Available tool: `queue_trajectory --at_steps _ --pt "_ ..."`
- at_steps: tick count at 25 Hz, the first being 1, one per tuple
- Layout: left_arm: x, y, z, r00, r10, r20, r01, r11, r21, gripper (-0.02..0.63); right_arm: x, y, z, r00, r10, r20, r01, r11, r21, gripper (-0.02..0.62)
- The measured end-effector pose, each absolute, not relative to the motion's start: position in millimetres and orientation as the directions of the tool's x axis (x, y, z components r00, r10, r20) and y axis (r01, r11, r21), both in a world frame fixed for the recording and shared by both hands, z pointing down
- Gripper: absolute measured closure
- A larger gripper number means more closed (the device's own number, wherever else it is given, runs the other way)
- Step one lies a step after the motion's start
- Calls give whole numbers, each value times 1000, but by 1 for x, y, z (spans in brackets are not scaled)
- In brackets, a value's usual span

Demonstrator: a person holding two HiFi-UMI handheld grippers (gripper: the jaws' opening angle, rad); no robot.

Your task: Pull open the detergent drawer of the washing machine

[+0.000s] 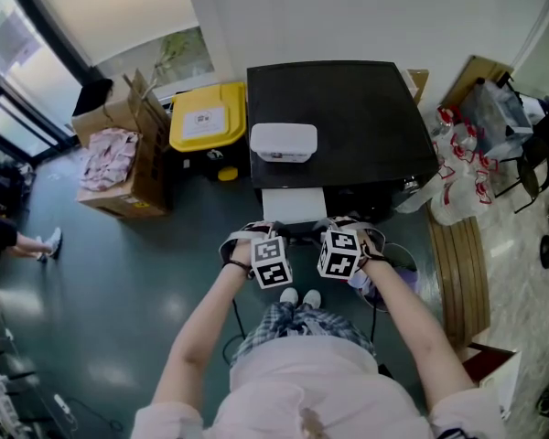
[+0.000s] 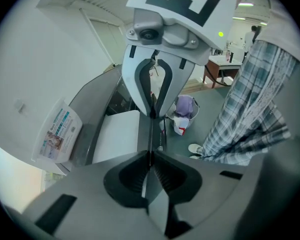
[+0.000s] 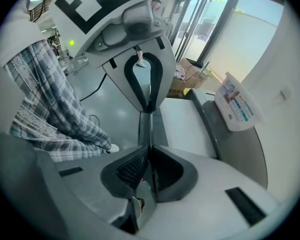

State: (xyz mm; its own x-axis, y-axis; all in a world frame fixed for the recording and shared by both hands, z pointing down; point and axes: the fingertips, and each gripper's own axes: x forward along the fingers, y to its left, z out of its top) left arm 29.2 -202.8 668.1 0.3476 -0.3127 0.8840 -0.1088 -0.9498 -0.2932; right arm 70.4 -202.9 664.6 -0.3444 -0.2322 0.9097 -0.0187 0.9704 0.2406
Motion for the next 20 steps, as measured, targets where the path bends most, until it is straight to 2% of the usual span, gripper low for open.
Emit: queue_trajectory --at_steps 20 --pt "28 -115 678 372 -222 902 -38 -974 -224 552 71 -115 676 -384 -117 916 -22 993 118 549"
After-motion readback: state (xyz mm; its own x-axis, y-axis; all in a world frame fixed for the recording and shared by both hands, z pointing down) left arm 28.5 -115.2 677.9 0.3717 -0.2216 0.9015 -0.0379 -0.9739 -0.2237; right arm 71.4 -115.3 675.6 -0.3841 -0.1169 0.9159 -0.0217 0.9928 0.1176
